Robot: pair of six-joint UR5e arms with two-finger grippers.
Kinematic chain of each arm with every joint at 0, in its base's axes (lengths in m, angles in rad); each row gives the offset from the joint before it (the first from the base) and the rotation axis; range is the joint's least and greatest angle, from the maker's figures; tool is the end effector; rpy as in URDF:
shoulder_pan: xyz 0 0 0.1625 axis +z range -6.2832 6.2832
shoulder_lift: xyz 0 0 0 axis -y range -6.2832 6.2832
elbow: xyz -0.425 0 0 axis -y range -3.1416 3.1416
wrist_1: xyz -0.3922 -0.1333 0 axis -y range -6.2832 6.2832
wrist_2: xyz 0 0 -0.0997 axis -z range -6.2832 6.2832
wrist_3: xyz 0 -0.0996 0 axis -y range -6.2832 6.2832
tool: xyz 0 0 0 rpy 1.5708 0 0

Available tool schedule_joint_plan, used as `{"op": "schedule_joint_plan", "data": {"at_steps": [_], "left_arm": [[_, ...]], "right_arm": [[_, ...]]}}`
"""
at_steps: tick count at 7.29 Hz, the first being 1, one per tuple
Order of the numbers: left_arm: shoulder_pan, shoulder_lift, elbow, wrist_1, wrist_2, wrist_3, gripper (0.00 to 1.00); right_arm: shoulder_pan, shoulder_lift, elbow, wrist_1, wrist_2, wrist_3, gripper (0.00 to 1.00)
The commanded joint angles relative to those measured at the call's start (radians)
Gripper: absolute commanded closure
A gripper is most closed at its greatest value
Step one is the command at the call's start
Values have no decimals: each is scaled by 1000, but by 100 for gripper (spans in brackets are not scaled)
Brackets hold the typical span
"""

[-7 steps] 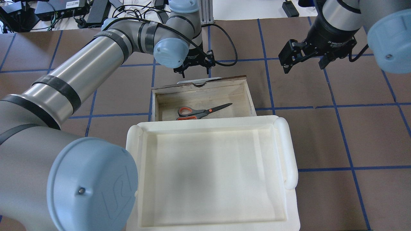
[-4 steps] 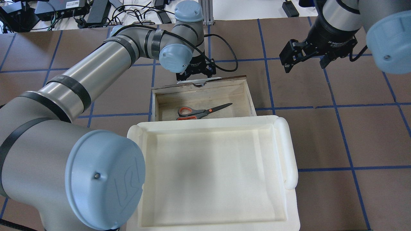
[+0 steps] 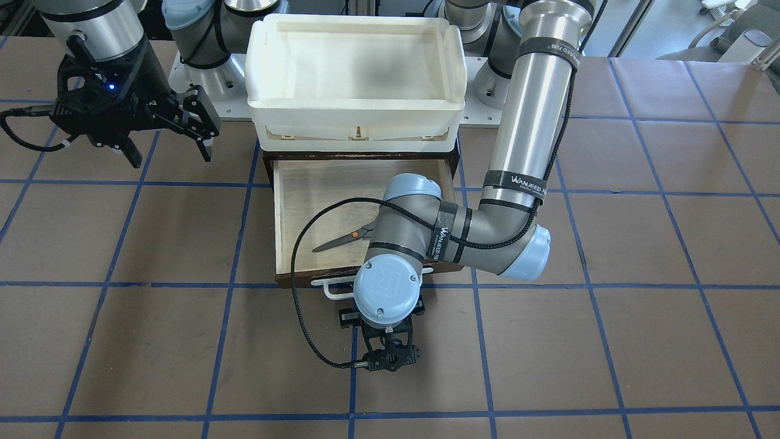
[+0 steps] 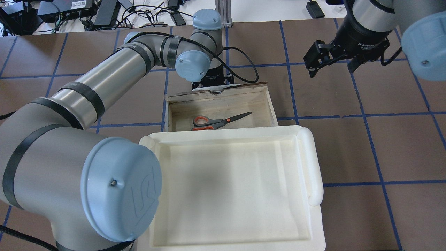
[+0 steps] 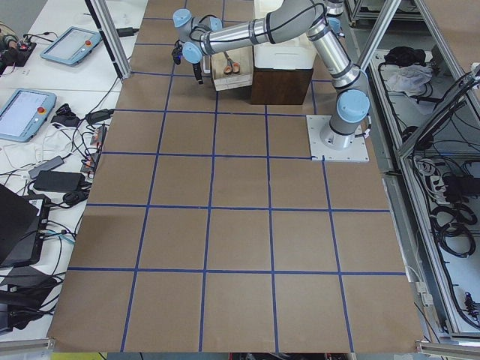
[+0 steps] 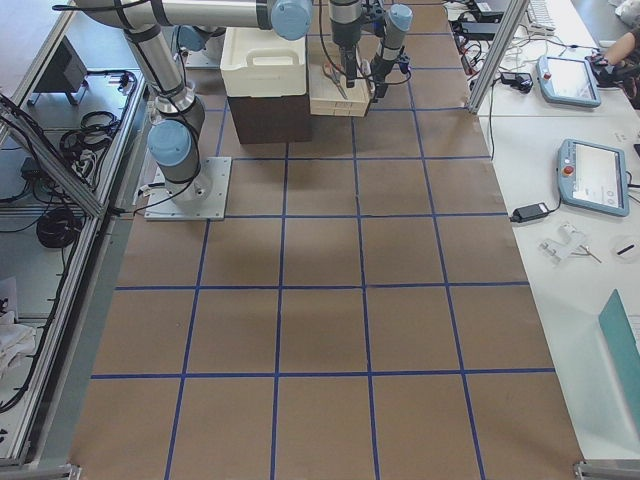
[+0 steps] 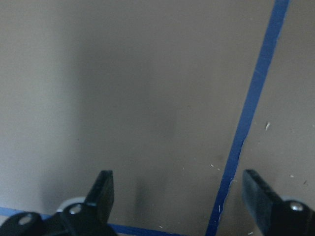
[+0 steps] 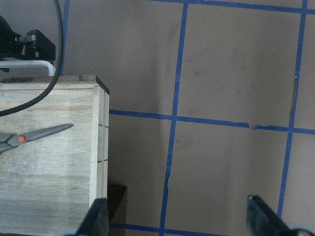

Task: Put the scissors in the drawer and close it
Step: 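Reach the left gripper to the drawer's white handle and lower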

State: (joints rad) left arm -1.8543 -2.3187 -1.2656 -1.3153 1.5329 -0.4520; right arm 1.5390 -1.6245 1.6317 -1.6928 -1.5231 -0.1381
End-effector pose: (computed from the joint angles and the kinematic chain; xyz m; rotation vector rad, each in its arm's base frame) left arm -0.3338 -0.6557 0.1897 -0.2660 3.0844 0.2923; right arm 0.1227 -0.4840 0.4967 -0.1689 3.0938 -0.1837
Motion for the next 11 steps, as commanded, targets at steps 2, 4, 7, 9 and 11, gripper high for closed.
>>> {"op": "schedule_joint_plan", "data": {"at_steps": [2, 4, 7, 9, 11], "left_arm": [[-6, 22, 0, -51, -17, -1, 8], [-8, 48, 3, -87, -14, -1, 7], [-8, 68, 6, -104, -19, -2, 6], [-16, 79, 6, -114, -20, -14, 5], [-22, 113, 3, -124, -5, -13, 5]], "right_arm": [[0, -15, 7, 16, -15, 5, 0], [1, -20, 13, 34, -35, 122, 0], [1, -11, 16, 38, -40, 121, 0], [1, -11, 16, 36, -43, 120, 0], [1, -11, 16, 36, -43, 120, 0]]}}
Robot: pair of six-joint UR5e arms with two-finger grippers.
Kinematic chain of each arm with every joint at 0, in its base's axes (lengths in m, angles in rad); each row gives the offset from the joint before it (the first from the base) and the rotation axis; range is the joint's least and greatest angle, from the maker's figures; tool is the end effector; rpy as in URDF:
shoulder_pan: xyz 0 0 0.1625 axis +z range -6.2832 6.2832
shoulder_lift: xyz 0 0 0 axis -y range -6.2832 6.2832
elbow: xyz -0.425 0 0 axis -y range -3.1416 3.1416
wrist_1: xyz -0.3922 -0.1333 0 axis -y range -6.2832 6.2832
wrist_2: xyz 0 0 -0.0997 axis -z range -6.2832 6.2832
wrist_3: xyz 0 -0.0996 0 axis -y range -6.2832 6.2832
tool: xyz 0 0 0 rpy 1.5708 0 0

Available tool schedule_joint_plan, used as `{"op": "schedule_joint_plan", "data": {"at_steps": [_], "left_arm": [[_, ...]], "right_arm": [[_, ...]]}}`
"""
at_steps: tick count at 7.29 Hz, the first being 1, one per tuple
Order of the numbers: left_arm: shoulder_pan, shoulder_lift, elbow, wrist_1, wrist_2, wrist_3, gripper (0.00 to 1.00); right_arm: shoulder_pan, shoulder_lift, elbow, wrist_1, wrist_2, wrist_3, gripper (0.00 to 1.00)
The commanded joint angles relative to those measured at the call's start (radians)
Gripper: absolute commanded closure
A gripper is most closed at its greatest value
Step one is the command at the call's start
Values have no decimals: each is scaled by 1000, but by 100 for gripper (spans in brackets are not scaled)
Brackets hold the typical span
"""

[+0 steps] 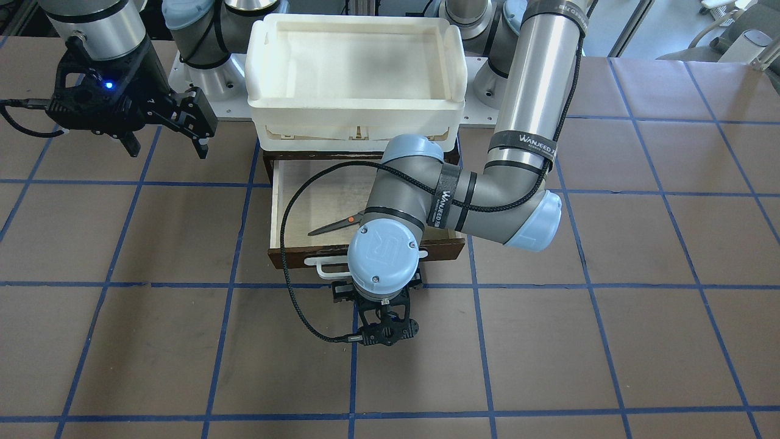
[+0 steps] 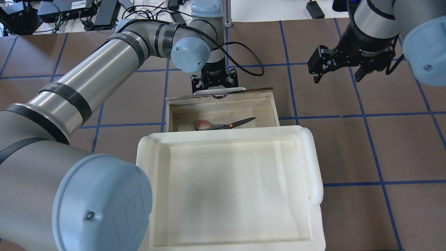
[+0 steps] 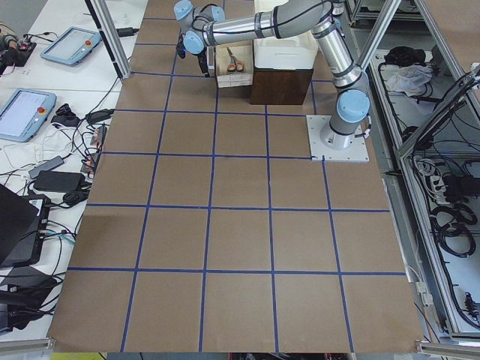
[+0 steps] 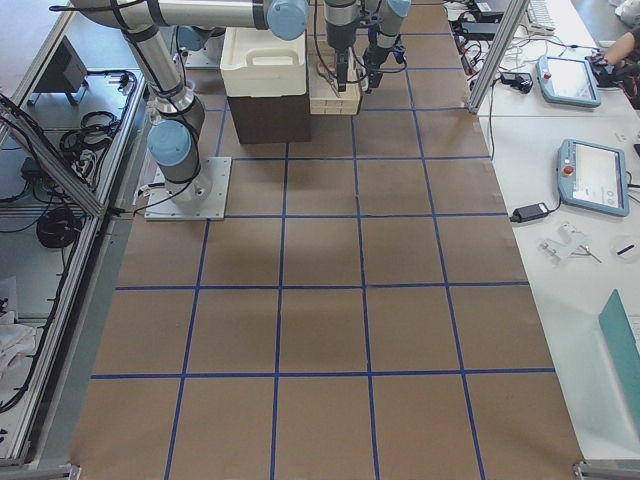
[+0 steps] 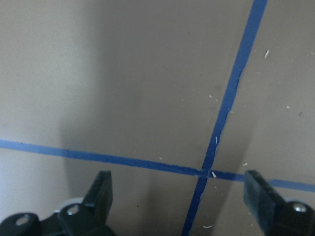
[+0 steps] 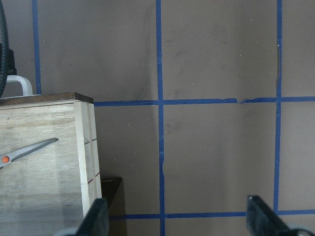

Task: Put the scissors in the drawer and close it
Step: 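Reach the left gripper to the drawer's white handle and lower, then push the drawer closed toward the robot's far side with the left gripper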

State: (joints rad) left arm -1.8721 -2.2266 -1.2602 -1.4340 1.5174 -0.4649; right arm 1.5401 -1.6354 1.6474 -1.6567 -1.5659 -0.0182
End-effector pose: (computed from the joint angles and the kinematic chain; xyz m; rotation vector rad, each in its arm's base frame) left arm -0.3416 -0.6323 0.2487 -0.2615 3.0844 0.3312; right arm 0.1193 -0.4754 0.4899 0.0193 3.1363 -0.1161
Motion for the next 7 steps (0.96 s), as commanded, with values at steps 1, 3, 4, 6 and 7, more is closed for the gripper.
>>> {"op": "schedule_joint_plan", "data": {"at_steps": [1, 3, 4, 6, 7], "left_arm": [[-4, 37, -7, 0, 15, 9, 6], [-5, 77, -57, 3, 18, 12, 8], [-10, 100, -92, 13, 24, 15, 9], [-56, 139, -145, 73, 67, 12, 9], [-64, 162, -181, 73, 69, 14, 10]], "right_arm": [[0, 0, 0, 0, 0, 0, 0], [0, -1, 9, 0, 0, 1, 0], [0, 0, 12, 0, -2, 0, 0], [0, -1, 12, 0, -2, -2, 0], [0, -3, 12, 0, -2, 0, 0]]}}
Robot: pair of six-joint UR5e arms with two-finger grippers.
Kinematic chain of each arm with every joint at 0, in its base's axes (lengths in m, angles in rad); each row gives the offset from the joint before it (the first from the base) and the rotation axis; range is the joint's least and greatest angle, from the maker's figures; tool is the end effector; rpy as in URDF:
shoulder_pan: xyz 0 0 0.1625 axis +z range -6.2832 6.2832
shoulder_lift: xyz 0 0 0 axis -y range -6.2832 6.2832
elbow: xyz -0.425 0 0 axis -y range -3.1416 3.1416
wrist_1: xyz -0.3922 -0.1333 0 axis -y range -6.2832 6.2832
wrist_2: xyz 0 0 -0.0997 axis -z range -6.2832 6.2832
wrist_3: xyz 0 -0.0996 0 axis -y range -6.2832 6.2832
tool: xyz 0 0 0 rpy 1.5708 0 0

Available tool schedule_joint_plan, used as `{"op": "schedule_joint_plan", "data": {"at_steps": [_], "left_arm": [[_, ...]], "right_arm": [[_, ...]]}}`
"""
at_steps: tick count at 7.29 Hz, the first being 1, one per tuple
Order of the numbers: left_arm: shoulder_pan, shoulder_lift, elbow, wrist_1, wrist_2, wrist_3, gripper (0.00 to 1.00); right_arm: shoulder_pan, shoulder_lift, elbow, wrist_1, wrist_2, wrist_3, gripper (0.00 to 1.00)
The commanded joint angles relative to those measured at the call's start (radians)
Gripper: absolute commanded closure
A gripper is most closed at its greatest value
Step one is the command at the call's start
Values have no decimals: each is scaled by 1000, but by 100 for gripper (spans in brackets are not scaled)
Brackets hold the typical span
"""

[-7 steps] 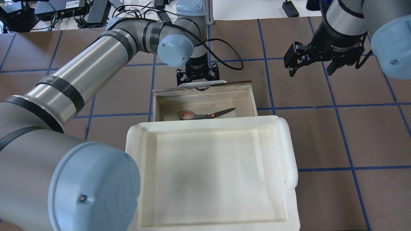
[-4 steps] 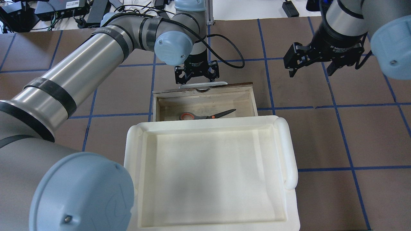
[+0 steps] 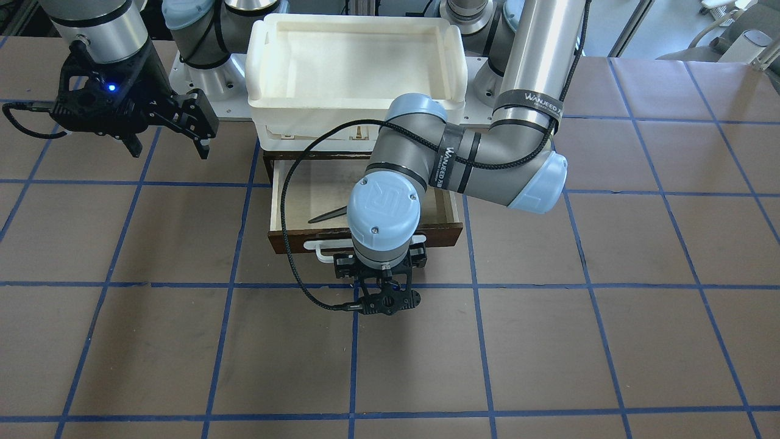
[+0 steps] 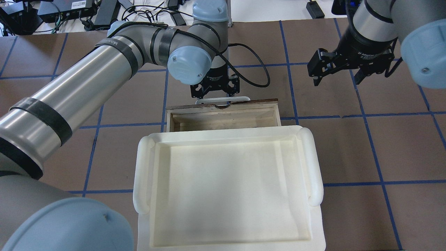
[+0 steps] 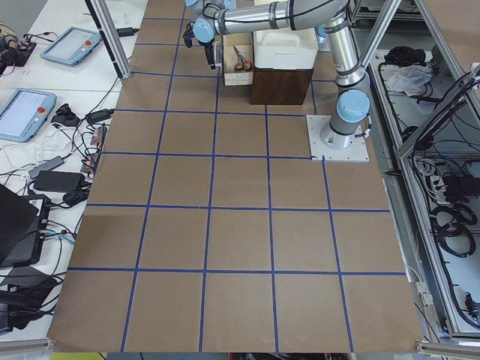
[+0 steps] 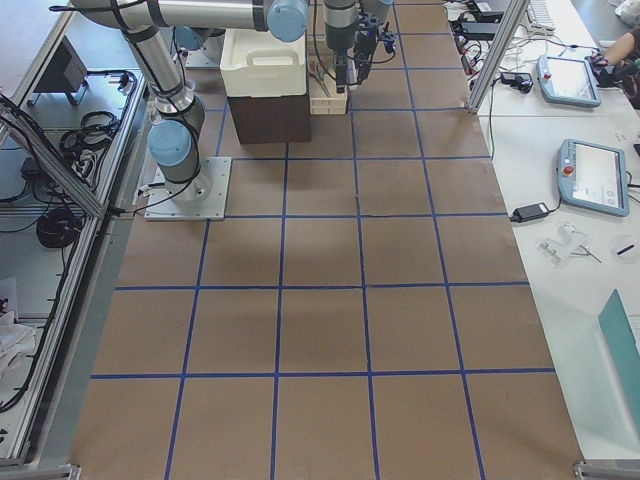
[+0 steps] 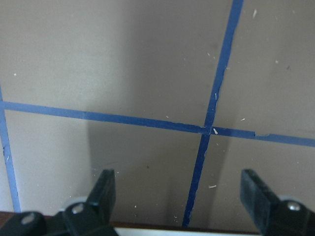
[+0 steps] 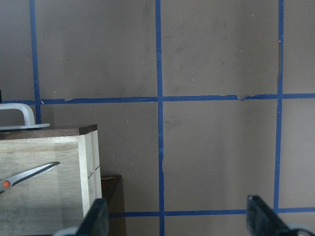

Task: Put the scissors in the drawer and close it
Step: 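Push the drawer closed toward the robot's far side with the left gripper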

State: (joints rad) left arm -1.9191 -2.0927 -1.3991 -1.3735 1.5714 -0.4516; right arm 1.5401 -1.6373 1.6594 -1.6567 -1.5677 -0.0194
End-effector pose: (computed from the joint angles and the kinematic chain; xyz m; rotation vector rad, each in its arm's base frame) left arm -0.3517 -0.5783 0.2827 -0.1586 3.0698 0.2165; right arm 0.1191 -0.4736 0.4849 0.0176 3.1384 -0.1003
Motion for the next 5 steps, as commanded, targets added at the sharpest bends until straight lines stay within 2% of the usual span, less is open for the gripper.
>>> {"op": "schedule_joint_plan", "data": {"at_steps": [1, 3, 5], "left_arm": [[-23, 57, -93, 14, 15, -2, 10], [-31, 121, -177, 13, 16, -6, 10], [-52, 155, -215, 8, 21, -12, 9]], "right_arm": [[0, -1, 0, -2, 0, 1, 0], [0, -1, 0, -2, -55, -1, 0], [0, -4, 0, -2, -55, 4, 0]]}}
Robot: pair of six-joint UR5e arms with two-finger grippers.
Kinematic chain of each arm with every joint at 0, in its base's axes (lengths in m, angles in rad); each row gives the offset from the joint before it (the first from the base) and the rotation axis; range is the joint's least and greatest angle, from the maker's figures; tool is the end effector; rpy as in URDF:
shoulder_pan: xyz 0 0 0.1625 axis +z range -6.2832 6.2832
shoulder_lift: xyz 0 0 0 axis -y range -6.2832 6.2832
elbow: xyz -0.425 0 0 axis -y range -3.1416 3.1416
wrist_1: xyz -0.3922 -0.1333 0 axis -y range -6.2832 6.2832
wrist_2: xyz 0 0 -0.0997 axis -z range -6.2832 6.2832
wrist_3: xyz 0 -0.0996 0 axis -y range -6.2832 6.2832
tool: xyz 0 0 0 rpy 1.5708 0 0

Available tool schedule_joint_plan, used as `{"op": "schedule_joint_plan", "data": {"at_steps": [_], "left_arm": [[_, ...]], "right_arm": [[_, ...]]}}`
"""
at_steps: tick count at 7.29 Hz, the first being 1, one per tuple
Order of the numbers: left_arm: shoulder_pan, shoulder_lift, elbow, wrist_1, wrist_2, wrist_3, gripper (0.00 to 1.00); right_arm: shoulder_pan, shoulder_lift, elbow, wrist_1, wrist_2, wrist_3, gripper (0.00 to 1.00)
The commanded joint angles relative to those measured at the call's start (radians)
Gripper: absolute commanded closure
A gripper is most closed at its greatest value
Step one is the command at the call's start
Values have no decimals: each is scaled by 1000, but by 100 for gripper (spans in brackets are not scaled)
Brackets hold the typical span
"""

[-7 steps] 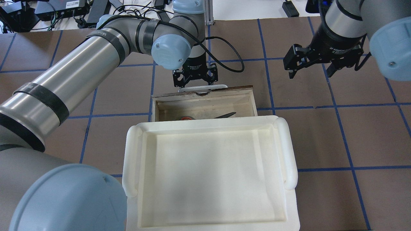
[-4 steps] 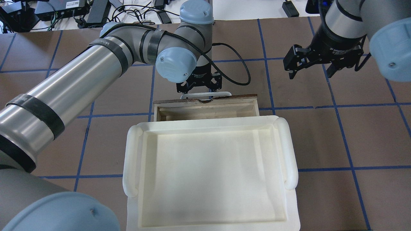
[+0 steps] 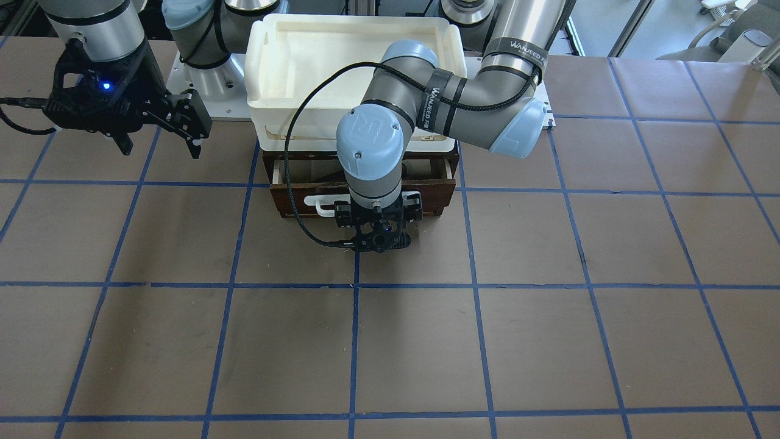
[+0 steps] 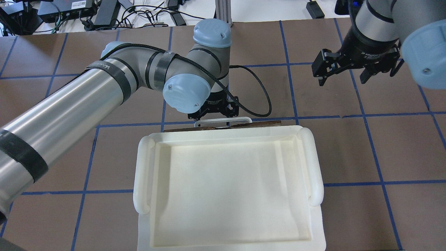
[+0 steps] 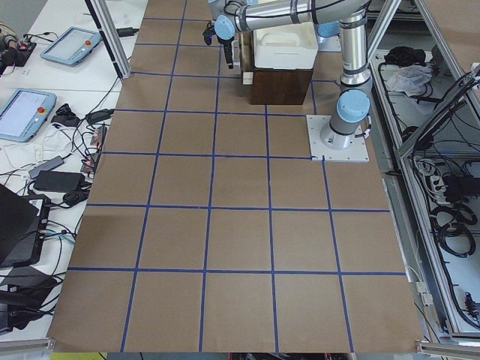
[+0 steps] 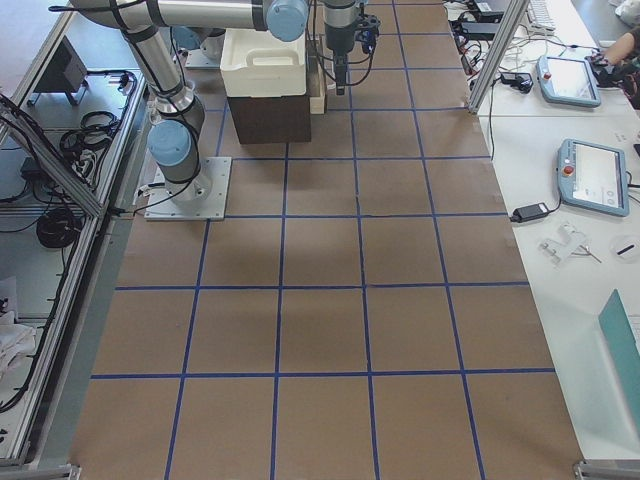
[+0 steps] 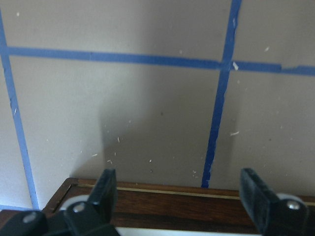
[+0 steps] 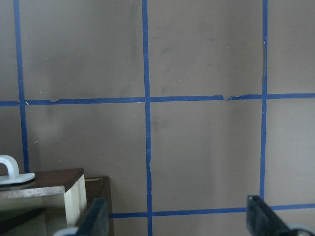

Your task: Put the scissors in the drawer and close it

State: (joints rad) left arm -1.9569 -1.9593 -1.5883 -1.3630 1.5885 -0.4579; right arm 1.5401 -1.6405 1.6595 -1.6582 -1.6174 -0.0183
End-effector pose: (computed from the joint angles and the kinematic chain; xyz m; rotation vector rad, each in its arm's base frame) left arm -0.3476 -0.5058 0.2837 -0.1062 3.0311 0.2641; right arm 0.1142 -0.4725 0.4866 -0.0216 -3.0915 0.1040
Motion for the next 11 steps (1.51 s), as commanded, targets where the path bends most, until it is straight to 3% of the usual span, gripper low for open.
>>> {"op": "schedule_joint_plan", "data": {"at_steps": [1, 3, 4, 7, 8, 10, 11], "left_arm": [[-22, 31, -27, -19, 4, -5, 9], [-27, 42, -29, -65, 1, -5, 8], [-27, 52, -29, -100, 4, -5, 0], [-17, 53, -10, -84, 4, 2, 0], [1, 53, 16, -50, 4, 16, 0], [73, 77, 156, -140, 50, 163, 0], [81, 112, 166, -148, 57, 189, 0]], "right_arm": [[0, 1, 0, 0, -6, 3, 0], [0, -1, 0, 2, -6, 9, 0], [0, 2, 0, 0, -4, 15, 0], [0, 1, 0, 0, -6, 9, 0], [0, -1, 0, 0, -6, 9, 0], [0, -1, 2, 0, -6, 6, 0], [0, 1, 2, 0, -6, 6, 0]]}}
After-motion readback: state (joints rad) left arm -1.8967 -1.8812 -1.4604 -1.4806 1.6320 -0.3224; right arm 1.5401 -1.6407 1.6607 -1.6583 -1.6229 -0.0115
